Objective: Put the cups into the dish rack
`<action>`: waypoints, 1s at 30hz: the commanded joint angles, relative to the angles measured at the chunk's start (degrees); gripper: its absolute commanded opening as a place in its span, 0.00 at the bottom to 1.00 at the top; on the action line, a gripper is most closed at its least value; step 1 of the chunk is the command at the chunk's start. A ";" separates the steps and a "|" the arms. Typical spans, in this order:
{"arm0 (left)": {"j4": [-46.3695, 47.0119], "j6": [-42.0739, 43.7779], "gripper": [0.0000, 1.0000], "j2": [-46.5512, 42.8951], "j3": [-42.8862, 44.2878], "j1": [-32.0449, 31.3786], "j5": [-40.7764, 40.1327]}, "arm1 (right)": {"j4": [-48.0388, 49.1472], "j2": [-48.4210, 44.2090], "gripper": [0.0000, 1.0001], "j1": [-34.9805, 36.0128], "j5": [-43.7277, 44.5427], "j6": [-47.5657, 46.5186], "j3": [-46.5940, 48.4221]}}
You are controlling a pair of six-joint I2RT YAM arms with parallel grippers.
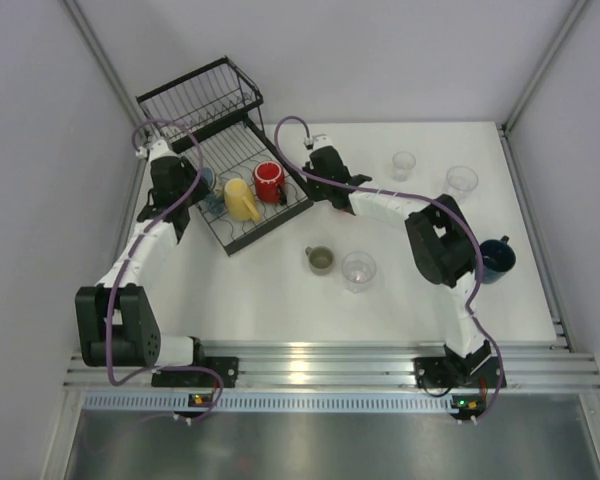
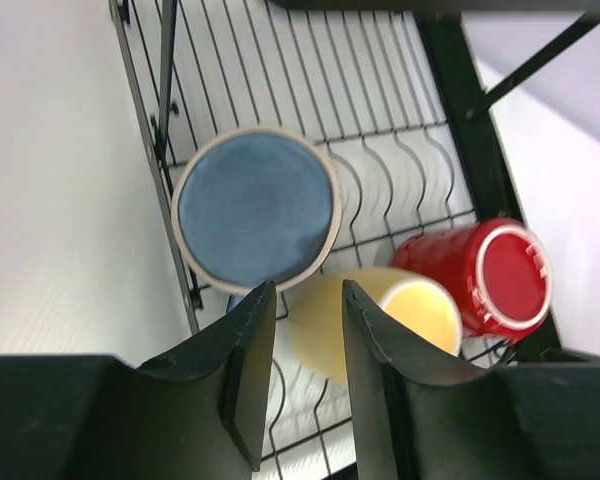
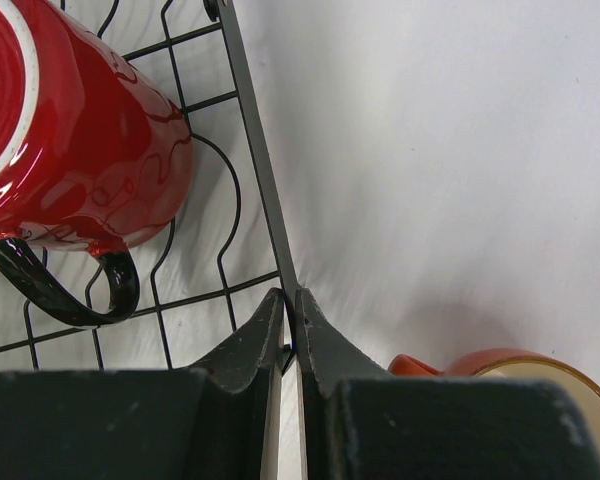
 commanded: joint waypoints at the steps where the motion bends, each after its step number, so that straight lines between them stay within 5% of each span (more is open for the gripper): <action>1: 1.23 0.43 0.38 -0.76 -3.05 0.08 2.50 | 0.22 -0.28 0.00 1.49 -3.86 0.03 1.64; 11: 8.96 -1.06 0.33 2.84 -9.29 1.13 5.23 | 1.10 -1.16 0.00 1.49 -3.51 -0.06 0.06; 30: 13.36 -0.80 0.43 12.50 -7.81 2.28 5.50 | 2.42 0.24 0.00 1.31 -4.03 -0.06 -0.47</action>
